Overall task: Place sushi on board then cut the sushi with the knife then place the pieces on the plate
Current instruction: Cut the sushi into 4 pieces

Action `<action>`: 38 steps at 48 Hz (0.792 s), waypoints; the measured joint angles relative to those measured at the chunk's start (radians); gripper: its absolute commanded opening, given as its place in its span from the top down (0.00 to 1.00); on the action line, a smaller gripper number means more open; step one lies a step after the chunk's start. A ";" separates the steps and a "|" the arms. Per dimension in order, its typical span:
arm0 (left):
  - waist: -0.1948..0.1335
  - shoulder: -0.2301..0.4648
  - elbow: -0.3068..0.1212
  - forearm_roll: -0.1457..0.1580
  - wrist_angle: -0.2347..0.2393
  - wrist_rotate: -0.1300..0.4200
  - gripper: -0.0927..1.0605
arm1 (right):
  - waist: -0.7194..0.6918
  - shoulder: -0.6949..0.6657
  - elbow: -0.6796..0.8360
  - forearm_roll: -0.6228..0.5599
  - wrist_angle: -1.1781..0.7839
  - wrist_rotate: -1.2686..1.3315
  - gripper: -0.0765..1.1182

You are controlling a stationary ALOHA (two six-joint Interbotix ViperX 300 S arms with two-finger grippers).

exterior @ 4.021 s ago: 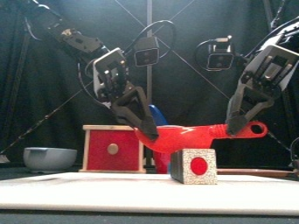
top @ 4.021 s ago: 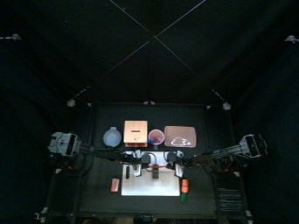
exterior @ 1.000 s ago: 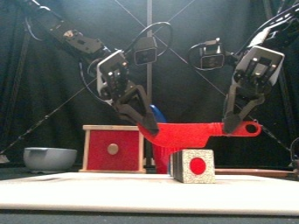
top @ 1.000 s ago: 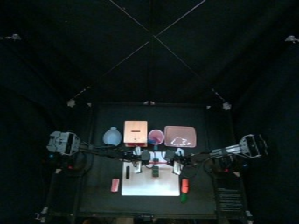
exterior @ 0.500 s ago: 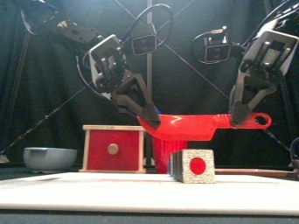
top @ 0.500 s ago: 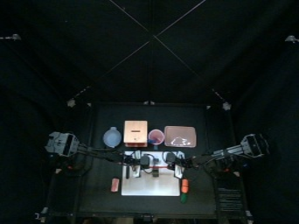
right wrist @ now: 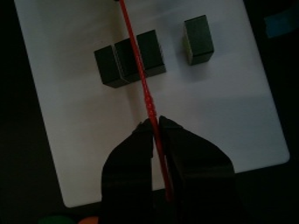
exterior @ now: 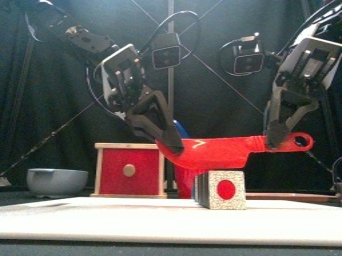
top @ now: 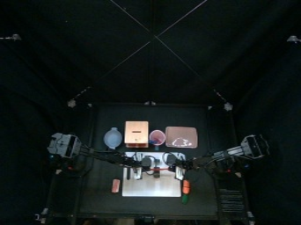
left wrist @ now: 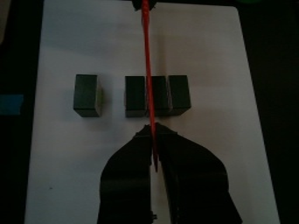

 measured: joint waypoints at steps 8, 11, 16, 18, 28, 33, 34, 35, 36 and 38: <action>-0.002 0.009 0.000 0.000 -0.002 0.000 0.56 | -0.002 0.014 0.000 0.002 -0.002 0.000 0.61; -0.002 0.014 0.000 0.000 0.000 0.000 0.56 | -0.002 0.017 -0.002 0.002 -0.002 0.000 0.61; 0.000 0.018 -0.002 0.000 -0.002 0.000 0.56 | -0.002 0.021 0.000 0.000 -0.002 0.000 0.61; 0.000 0.020 -0.002 -0.002 -0.002 0.002 0.56 | -0.002 0.023 -0.002 0.000 -0.002 0.000 0.61; 0.000 0.040 -0.005 -0.002 -0.002 0.000 0.56 | -0.002 0.043 -0.002 0.002 -0.002 0.000 0.61; 0.000 0.057 -0.005 -0.002 -0.003 0.000 0.56 | 0.000 0.071 -0.002 0.000 -0.012 0.000 0.61; -0.002 0.061 -0.005 -0.002 -0.003 0.000 0.56 | 0.000 0.077 0.000 0.000 -0.014 0.000 0.61; -0.002 0.066 -0.005 -0.002 -0.003 0.000 0.56 | 0.000 0.083 0.000 0.002 -0.018 0.000 0.61; -0.002 0.069 -0.005 -0.005 -0.003 0.000 0.56 | 0.000 0.087 0.000 0.002 -0.025 0.000 0.61; 0.000 0.080 -0.005 -0.006 -0.003 0.000 0.56 | 0.002 0.100 0.002 0.003 -0.034 0.002 0.61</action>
